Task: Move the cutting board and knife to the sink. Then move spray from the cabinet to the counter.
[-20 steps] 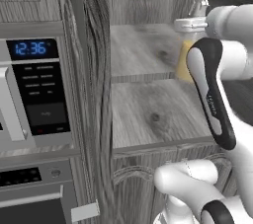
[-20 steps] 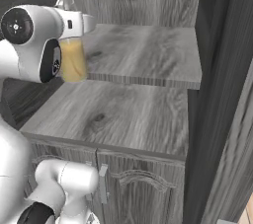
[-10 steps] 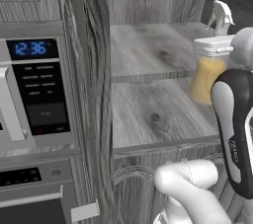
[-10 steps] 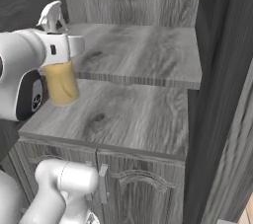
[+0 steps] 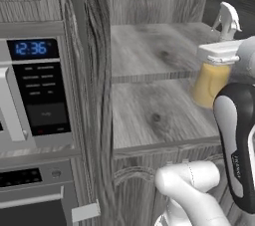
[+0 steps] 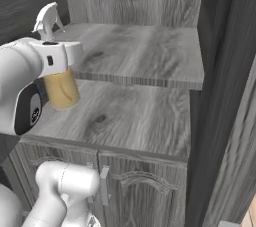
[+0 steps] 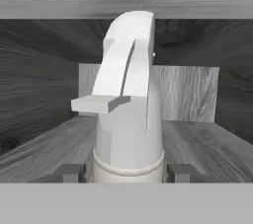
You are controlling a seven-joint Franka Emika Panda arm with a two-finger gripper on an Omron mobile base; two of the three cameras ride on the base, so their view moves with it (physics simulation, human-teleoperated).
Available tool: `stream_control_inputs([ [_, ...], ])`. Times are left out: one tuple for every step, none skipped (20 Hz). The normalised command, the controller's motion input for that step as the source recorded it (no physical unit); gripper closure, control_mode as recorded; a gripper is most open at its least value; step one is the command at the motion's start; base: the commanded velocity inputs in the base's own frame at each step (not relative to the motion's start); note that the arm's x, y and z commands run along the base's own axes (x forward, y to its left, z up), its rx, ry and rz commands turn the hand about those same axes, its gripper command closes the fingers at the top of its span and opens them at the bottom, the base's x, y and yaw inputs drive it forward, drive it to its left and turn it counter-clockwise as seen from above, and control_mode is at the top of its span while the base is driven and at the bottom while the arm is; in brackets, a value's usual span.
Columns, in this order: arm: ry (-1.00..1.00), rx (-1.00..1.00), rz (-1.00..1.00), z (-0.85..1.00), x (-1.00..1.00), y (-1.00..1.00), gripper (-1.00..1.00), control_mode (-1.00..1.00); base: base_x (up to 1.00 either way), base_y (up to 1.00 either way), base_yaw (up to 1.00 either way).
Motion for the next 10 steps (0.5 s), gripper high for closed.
stream_control_inputs([
  [0.0, 0.0, 0.0, 0.0, 0.0, 0.0, 1.0, 1.0, -0.68, 0.0, 0.0],
  [0.0, 0.0, 0.0, 0.0, 0.0, 0.0, 1.0, 1.0, -0.74, 0.0, 0.0],
  [0.0, 0.0, 0.0, 0.0, 0.0, 0.0, 1.0, 1.0, -0.85, -0.04, 0.0],
  [0.0, 0.0, 0.0, 0.0, 0.0, 0.0, 1.0, 1.0, -0.92, -0.12, 0.0],
  [0.0, 0.0, 0.0, 0.0, 0.0, 0.0, 1.0, 1.0, -0.96, -0.16, 0.0],
  [0.0, 0.0, 0.0, 0.0, 0.0, 0.0, 1.0, 1.0, -0.98, -0.17, 0.0],
  [0.0, 0.0, 0.0, 0.0, 0.0, 0.0, 1.0, 1.0, -0.99, -0.18, 0.0],
  [0.0, 0.0, 0.0, 0.0, 0.0, 0.0, 1.0, 1.0, -0.99, -0.18, 0.01],
  [0.0, 0.0, 0.0, 0.0, 0.0, 0.0, 1.0, 1.0, -0.99, -0.21, 0.02],
  [0.0, 0.0, 0.0, 0.0, 0.0, 0.0, 1.0, 1.0, -0.99, -0.24, 0.03],
])
